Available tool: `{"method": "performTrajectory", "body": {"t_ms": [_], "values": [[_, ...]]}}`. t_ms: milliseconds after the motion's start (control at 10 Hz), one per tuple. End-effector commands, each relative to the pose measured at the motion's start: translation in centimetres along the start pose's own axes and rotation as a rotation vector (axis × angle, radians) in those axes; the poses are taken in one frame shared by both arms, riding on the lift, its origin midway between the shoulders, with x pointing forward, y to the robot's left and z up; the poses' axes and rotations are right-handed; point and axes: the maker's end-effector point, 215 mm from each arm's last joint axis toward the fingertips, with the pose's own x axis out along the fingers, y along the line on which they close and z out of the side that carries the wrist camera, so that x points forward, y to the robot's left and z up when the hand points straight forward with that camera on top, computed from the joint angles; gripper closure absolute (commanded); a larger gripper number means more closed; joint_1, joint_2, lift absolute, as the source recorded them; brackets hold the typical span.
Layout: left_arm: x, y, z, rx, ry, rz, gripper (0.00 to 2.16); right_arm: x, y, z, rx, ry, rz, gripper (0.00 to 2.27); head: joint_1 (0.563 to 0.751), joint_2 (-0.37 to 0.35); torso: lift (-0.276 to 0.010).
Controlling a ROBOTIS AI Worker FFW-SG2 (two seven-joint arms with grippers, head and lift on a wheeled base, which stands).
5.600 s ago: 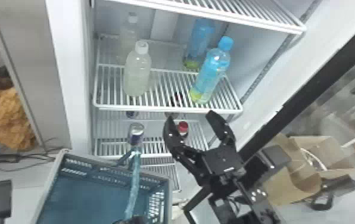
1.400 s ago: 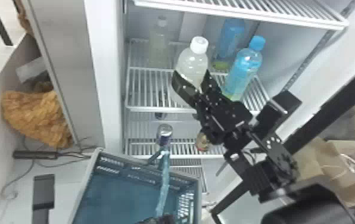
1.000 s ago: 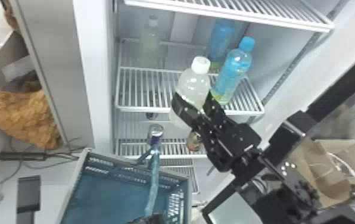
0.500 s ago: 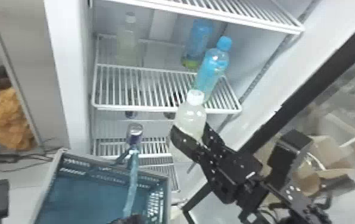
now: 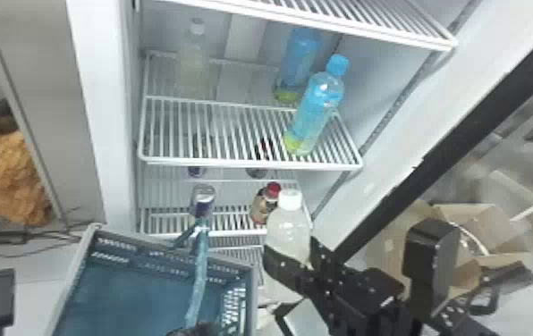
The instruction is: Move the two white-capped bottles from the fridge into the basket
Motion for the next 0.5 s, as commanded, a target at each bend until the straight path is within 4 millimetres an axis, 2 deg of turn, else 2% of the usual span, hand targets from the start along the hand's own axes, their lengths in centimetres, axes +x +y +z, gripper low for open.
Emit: {"method": "performTrajectory", "body": {"t_ms": [0,100,200,400], "values": [[0.1,-0.1,0.0,0.001,0.001,-0.002,1.19,0.4,0.1,-2.6,0.041,0.083,0.010,0.90,0.695,-0.350,0.000],[0.1,-0.1,0.0,0.001,0.001,-0.002,1.19,0.9,0.0,-4.6,0.069,0.151,0.029,0.90,0.695,-0.350,0.000],[0.1,-0.1,0.0,0.001,0.001,-0.002,1.19,1.6,0.6,-5.8,0.085,0.187,0.063,0.90,0.695,-0.350,0.000],[0.0,0.0,0.1,0.002,-0.001,0.000,1.19,3.4,2.3,-7.1,0.094,0.227,0.162,0.90,0.695,-0.350,0.000]]}}
